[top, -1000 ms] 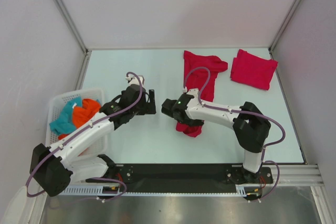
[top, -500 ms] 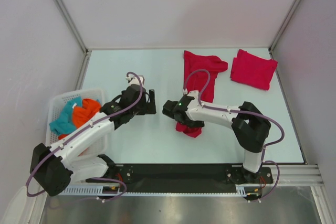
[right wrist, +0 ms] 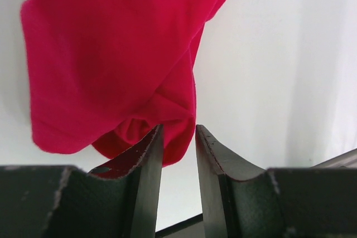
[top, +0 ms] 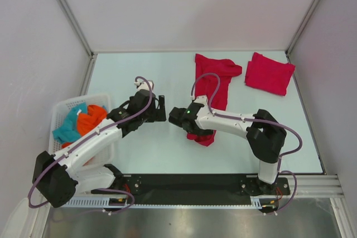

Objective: Fold and stack the t-shirts

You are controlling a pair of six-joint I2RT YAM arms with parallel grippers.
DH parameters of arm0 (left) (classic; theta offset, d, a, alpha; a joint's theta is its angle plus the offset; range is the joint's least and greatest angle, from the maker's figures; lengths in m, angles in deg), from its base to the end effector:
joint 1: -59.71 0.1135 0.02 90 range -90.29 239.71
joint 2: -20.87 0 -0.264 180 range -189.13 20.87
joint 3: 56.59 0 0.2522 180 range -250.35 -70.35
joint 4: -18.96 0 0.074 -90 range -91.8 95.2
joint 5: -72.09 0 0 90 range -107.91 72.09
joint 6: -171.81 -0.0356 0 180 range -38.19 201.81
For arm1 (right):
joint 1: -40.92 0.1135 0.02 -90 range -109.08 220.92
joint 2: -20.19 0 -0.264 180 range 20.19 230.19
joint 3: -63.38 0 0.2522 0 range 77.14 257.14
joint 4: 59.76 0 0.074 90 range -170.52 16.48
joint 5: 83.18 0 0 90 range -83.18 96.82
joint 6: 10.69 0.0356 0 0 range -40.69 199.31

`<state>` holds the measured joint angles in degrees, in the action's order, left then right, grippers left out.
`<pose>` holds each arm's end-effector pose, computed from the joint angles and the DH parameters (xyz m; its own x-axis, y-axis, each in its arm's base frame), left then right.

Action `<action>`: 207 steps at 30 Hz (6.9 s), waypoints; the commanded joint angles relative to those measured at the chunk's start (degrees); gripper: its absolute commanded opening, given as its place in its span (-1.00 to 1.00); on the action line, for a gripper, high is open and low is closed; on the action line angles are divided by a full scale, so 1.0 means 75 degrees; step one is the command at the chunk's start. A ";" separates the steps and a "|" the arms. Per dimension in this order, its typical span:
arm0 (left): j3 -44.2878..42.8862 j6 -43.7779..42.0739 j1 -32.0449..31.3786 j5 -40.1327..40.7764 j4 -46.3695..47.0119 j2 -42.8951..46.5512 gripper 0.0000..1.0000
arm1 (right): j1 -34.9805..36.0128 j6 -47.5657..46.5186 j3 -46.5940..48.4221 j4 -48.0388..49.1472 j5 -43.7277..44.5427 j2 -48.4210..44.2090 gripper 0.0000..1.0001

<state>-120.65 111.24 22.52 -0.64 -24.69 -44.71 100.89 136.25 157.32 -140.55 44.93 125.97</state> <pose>0.1969 -0.1361 0.2706 -0.6938 -0.0626 -0.7175 0.0799 0.9834 -0.1630 0.1861 0.2781 0.2139 -0.8555 -0.1623 -0.4917 0.0396 0.9263 -0.3748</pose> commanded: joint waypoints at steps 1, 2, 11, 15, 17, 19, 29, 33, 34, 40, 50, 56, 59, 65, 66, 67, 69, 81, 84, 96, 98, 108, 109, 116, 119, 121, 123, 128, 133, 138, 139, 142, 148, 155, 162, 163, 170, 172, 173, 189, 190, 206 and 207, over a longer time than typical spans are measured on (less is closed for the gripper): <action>-0.0113 -0.0127 0.0060 -0.0089 0.0200 0.0037 0.91 | -0.0108 0.0153 -0.0284 0.0158 0.0134 0.0146 -0.30; -0.0113 -0.0127 0.0060 -0.0089 0.0200 0.0037 0.91 | -0.0132 0.0130 -0.0331 0.0194 0.0145 0.0146 -0.30; -0.0184 -0.0151 0.0060 -0.0089 0.0212 -0.0010 0.91 | -0.0425 -0.0186 -0.0554 0.0546 0.0193 0.0170 -0.41; -0.0218 -0.0162 0.0060 -0.0100 0.0200 -0.0045 0.91 | -0.0402 -0.0351 -0.0683 0.0827 -0.0018 0.0100 -1.00; -0.0207 -0.0174 0.0060 -0.0101 0.0200 -0.0056 0.91 | -0.0308 -0.0398 -0.0823 0.0886 -0.0088 -0.0029 -1.00; -0.0207 -0.0174 0.0060 -0.0101 0.0200 -0.0045 0.91 | -0.0215 -0.0328 -0.0894 0.0851 -0.0159 -0.0251 -1.00; -0.0043 -0.0127 0.0060 -0.0253 0.0305 -0.0033 0.91 | 0.0933 0.1394 -0.0988 -0.0894 -0.0112 -0.1236 -1.00; 0.0074 -0.0104 0.0048 -0.0300 0.0364 -0.0056 0.91 | 0.1426 0.1992 -0.1023 -0.1339 -0.0241 -0.1494 -1.00; 0.0086 -0.0104 0.0048 -0.0300 0.0364 -0.0068 0.91 | 0.1612 0.2086 -0.1023 -0.1376 -0.0276 -0.1483 -1.00; 0.0074 -0.0104 0.0048 -0.0300 0.0399 -0.0127 0.91 | 0.2234 0.2485 -0.0894 -0.1587 -0.0475 -0.1389 -1.00; 0.0121 -0.0115 0.0048 -0.0265 0.0376 -0.0104 0.91 | 0.2165 0.2274 -0.1539 -0.0743 -0.1636 -0.0944 -0.89; 0.0074 -0.0139 0.0037 -0.0194 0.0329 -0.0033 0.91 | 0.1919 0.2052 -0.0848 -0.1082 -0.1040 -0.0756 -0.27; 0.0039 -0.0150 0.0048 -0.0171 0.0317 -0.0010 0.91 | 0.1802 0.2040 -0.0368 -0.1457 -0.0607 -0.0663 -0.24; 0.0016 -0.0139 0.0048 -0.0136 0.0306 0.0037 0.91 | 0.1322 0.1537 -0.0366 -0.1084 -0.0265 -0.0463 -0.24; 0.0004 -0.0150 0.0048 -0.0136 0.0294 0.0049 0.91 | 0.1240 0.1443 -0.0436 -0.0944 -0.0299 -0.0347 -0.25; 0.0004 -0.0151 0.0048 -0.0136 0.0282 0.0049 0.91 | 0.1181 0.1372 -0.0495 -0.0757 -0.0346 -0.0288 -0.25; 0.0004 -0.0162 0.0048 -0.0089 0.0259 0.0107 0.91 | 0.1157 0.1255 -0.0519 -0.0638 -0.0358 -0.0136 -0.25; -0.0054 -0.0186 0.0048 -0.0065 0.0247 0.0002 0.91 | 0.1098 0.0927 -0.0764 -0.0064 -0.0487 0.0088 -0.87; -0.0066 -0.0186 0.0048 -0.0077 0.0247 -0.0021 0.91 | 0.1110 0.0868 -0.0998 0.0088 -0.0546 -0.0157 -1.00; -0.0008 -0.0162 0.0048 -0.0147 0.0306 -0.0115 0.91 | 0.2082 0.2777 -0.0941 -0.2006 -0.0159 -0.1142 -1.00; -0.0008 -0.0151 0.0048 -0.0159 0.0306 -0.0115 0.91 | 0.2257 0.3000 -0.0941 -0.2219 -0.0182 -0.1224 -1.00; 0.0074 -0.0127 0.0048 -0.0147 0.0305 -0.0010 0.91 | 0.2680 0.3797 -0.1082 -0.2642 -0.0417 -0.1354 -1.00; 0.0074 -0.0127 0.0048 -0.0159 0.0294 -0.0010 0.91 | 0.2681 0.3763 -0.1035 -0.2630 -0.0394 -0.1284 -1.00; -0.0019 -0.0139 0.0037 -0.0253 0.0305 -0.0056 0.91 | 0.2552 0.3423 -0.0087 -0.2653 0.0156 -0.0487 -0.42; 0.0016 -0.0115 0.0037 -0.0276 0.0422 -0.0150 0.91 | 0.2248 0.3120 0.0534 -0.2642 0.0718 -0.0335 -0.39; 0.0027 -0.0092 0.0037 -0.0311 0.0423 -0.0302 0.91 | 0.1968 0.2966 0.0955 -0.2630 0.0930 -0.0124 -0.38; 0.0097 -0.0057 0.0002 -0.0323 0.0505 -0.0361 0.90 | 0.1802 0.2662 0.1121 -0.2490 0.1200 0.0087 -0.38; 0.0145 -0.0057 -0.0034 -0.0218 0.0493 -0.0244 0.90 | 0.1252 0.1854 0.1157 -0.1413 0.1213 0.0497 -0.38; 0.0051 0.0036 -0.0034 0.0145 0.0225 -0.0057 0.91 | 0.1181 0.1372 0.1297 -0.0767 0.0931 0.0919 -0.39; -0.0136 0.0364 -0.0010 0.0508 -0.0163 -0.0115 0.91 | 0.1251 0.1231 0.1402 -0.0649 0.0837 0.1037 -0.39; -0.0160 0.0435 -0.0010 0.0532 -0.0233 -0.0150 0.91 | 0.1262 0.1220 0.1426 -0.0673 0.0837 0.1037 -0.39; -0.0207 0.0552 0.0002 0.0649 -0.0327 -0.0174 0.91 | 0.1333 0.1173 0.1508 -0.0673 0.0767 0.1060 -0.39; -0.0336 0.0693 0.0095 0.1023 -0.0643 0.0048 0.90 | 0.1555 0.1055 0.1578 -0.0498 0.0439 0.1259 -0.39; -0.0395 0.0822 0.0353 0.1177 -0.1030 0.0236 0.90 | 0.1766 0.0728 0.1660 -0.0087 -0.0006 0.1576 -0.35; -0.0277 0.0810 0.0552 0.1106 -0.1124 0.0564 0.90 | 0.1860 0.0259 0.1965 0.0065 -0.0382 0.2044 -0.23; -0.0266 0.0799 0.0564 0.1106 -0.1124 0.0565 0.91 | 0.1860 0.0224 0.1977 0.0054 -0.0405 0.2080 -0.22; -0.0207 0.0740 0.0623 0.1013 -0.1042 0.0553 0.91 | 0.1895 0.0047 0.2012 0.0007 -0.0616 0.2291 -0.23; -0.0195 0.0728 0.0634 0.1001 -0.1030 0.0611 0.91 | 0.1907 0.0059 0.1872 0.0030 -0.0639 0.2245 -0.31; -0.0184 0.0717 0.0634 0.1001 -0.1030 0.0623 0.91 | 0.1919 0.0082 0.1802 0.0042 -0.0663 0.2198 -0.36; 0.0273 0.0646 0.0728 0.0415 -0.0550 0.0799 0.90 | 0.2574 0.1628 0.1377 -0.1725 0.0027 0.0943 -1.00; 0.0308 0.0646 0.0728 0.0380 -0.0445 0.0776 0.91 | 0.2726 0.1746 0.1530 -0.2308 0.0237 0.0943 -1.00; 0.0485 0.0623 0.0728 0.0239 -0.0292 0.0810 0.91 | 0.3372 0.2849 0.1602 -0.2653 -0.0804 0.1012 -0.44; 0.0485 0.0623 0.0728 0.0216 -0.0292 0.0834 0.91 | 0.3337 0.2837 0.1637 -0.2642 -0.0780 0.1083 -0.30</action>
<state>-117.18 116.29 27.51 1.55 -28.40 -39.62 125.74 154.07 168.99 -149.79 39.53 133.51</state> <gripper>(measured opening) 0.954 0.246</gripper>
